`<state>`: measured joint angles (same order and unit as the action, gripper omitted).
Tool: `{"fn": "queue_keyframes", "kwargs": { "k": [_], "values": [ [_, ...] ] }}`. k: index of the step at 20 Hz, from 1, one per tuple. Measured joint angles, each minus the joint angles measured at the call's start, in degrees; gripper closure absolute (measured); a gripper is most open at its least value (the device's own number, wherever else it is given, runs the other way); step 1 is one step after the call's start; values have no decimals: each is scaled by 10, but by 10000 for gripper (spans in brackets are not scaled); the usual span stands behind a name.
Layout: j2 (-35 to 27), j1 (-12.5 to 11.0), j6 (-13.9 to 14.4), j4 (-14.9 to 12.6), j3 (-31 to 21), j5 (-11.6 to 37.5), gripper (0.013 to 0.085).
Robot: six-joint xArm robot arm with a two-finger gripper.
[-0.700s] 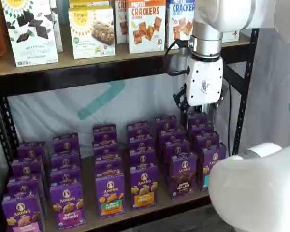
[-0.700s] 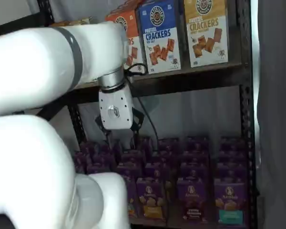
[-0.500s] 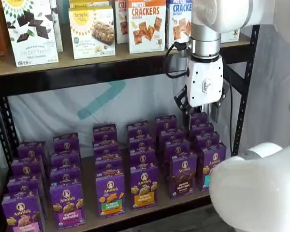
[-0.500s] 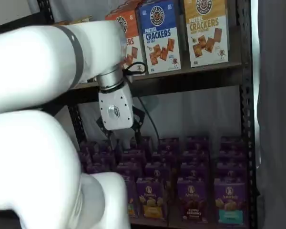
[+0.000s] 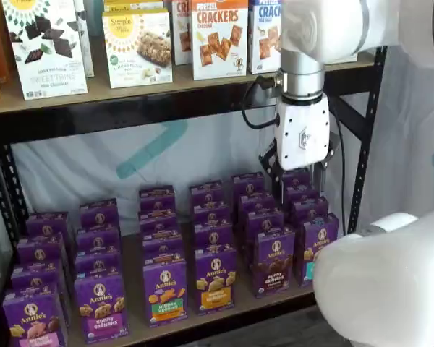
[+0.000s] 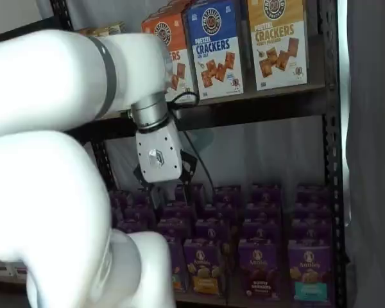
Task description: Pick up the purple box with a brown patch in the center, on the bottom shelf, the fifth box from the left
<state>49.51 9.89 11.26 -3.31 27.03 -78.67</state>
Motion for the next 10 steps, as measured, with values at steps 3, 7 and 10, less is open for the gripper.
{"fn": "queue_keyframes", "kwargs": {
  "k": [3, 7, 10],
  "values": [
    [-2, -2, 2, -6, -15, 30, 130],
    [-19, -8, -2, -4, -31, 67, 130],
    [-36, -13, -5, -3, -45, 106, 130]
  ]
}}
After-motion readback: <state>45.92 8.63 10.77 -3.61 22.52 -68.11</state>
